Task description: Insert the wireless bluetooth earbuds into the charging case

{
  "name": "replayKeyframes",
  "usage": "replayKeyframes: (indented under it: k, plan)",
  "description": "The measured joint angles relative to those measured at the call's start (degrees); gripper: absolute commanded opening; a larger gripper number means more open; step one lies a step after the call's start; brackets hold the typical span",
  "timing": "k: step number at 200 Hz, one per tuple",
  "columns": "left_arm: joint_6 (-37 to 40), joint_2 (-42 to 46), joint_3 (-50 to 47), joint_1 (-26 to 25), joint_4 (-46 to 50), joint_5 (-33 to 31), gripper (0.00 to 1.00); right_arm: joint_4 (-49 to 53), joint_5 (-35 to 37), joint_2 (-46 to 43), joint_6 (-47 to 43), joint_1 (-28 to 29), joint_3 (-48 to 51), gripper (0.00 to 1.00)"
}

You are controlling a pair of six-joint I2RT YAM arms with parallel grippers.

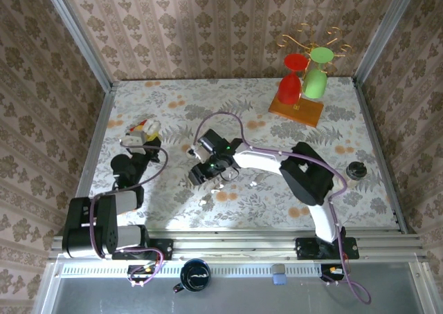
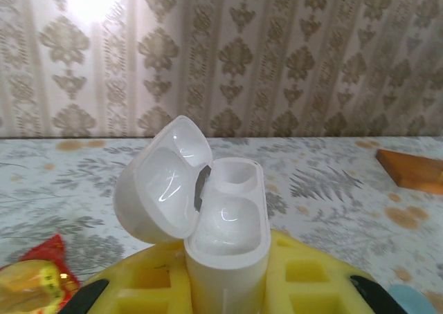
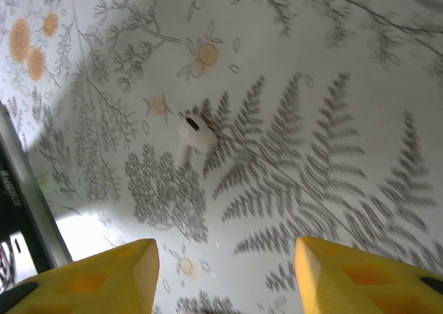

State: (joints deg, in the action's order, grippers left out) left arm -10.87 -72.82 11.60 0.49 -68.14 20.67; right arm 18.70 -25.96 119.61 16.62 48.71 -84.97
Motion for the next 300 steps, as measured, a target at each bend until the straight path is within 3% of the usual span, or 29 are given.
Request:
replayKeyframes:
  k: [68, 102, 250, 300]
  plan:
    - [0.83, 4.11, -0.66, 0.59, 5.33, -4.48, 0.00, 2.78, -10.08, 14.93, -0.44, 0.00, -17.70, 0.55]
    - [1.01, 4.11, -0.66, 0.74, 6.19, -4.70, 0.00, 6.03, -12.90, 17.77, -2.14, -0.15, -21.77, 0.54]
    - [1.01, 4.09, -0.66, 1.25, 6.19, -4.63, 0.00, 6.84, -16.55, 17.51, -6.05, -0.22, -19.32, 0.34]
    - [1.01, 4.09, -0.66, 1.49, 6.19, -4.59, 0.00, 7.21, -16.48, 16.70, -7.19, 0.22, -17.97, 0.35]
